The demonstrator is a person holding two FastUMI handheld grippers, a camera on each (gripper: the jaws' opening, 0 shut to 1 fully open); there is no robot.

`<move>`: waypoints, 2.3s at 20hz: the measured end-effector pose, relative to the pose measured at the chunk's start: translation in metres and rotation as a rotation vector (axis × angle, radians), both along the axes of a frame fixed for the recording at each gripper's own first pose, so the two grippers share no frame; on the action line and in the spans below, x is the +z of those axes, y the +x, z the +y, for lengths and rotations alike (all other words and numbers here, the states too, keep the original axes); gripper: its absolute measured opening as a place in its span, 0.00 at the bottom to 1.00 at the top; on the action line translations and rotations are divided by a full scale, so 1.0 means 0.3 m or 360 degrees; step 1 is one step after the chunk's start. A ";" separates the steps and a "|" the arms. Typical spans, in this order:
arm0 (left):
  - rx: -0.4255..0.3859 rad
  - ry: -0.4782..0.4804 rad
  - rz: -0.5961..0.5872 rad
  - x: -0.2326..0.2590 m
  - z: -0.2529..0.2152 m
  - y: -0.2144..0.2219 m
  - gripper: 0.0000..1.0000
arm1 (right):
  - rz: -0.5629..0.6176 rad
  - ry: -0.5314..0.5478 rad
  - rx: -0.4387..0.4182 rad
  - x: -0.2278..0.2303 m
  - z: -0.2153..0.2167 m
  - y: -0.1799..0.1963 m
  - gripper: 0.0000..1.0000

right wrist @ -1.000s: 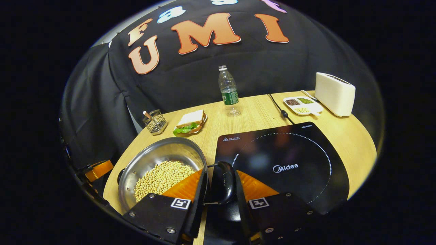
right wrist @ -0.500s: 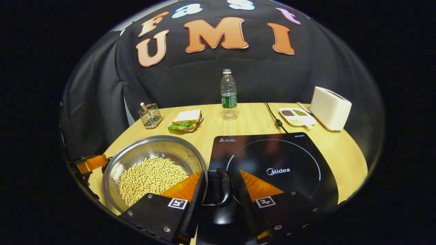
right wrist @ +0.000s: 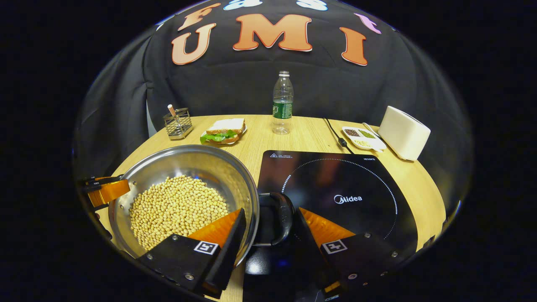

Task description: First push the handle of the pot to place it horizontally, then grasp the pot with both hands and set it on the induction cooktop.

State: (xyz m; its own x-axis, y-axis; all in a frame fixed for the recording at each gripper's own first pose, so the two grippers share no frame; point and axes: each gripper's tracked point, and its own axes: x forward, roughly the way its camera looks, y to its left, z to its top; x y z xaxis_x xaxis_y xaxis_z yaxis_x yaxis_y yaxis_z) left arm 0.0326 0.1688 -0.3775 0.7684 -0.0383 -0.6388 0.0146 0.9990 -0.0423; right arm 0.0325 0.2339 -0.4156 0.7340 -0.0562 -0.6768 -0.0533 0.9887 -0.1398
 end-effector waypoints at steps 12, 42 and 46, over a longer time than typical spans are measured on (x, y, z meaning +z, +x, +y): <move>0.0144 -0.0160 -0.0071 0.080 -0.042 -0.041 0.47 | -0.0074 0.0103 0.0017 0.083 0.004 0.012 0.52; -0.0179 -0.0113 -0.0096 0.273 -0.782 0.018 0.47 | -0.0215 0.0198 -0.0282 0.324 -0.634 -0.034 0.52; -0.0210 -0.0139 -0.0051 0.237 -0.865 0.016 0.47 | -0.0204 0.0177 -0.0321 0.326 -0.710 -0.046 0.52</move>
State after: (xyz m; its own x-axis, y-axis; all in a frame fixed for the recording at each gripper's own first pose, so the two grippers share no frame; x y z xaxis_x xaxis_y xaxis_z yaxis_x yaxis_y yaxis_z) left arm 0.0375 -0.0908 -0.3064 0.7728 -0.1949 -0.6040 0.1484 0.9808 -0.1265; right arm 0.0188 0.0210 -0.3177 0.7958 -0.1404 -0.5891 0.1574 0.9873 -0.0227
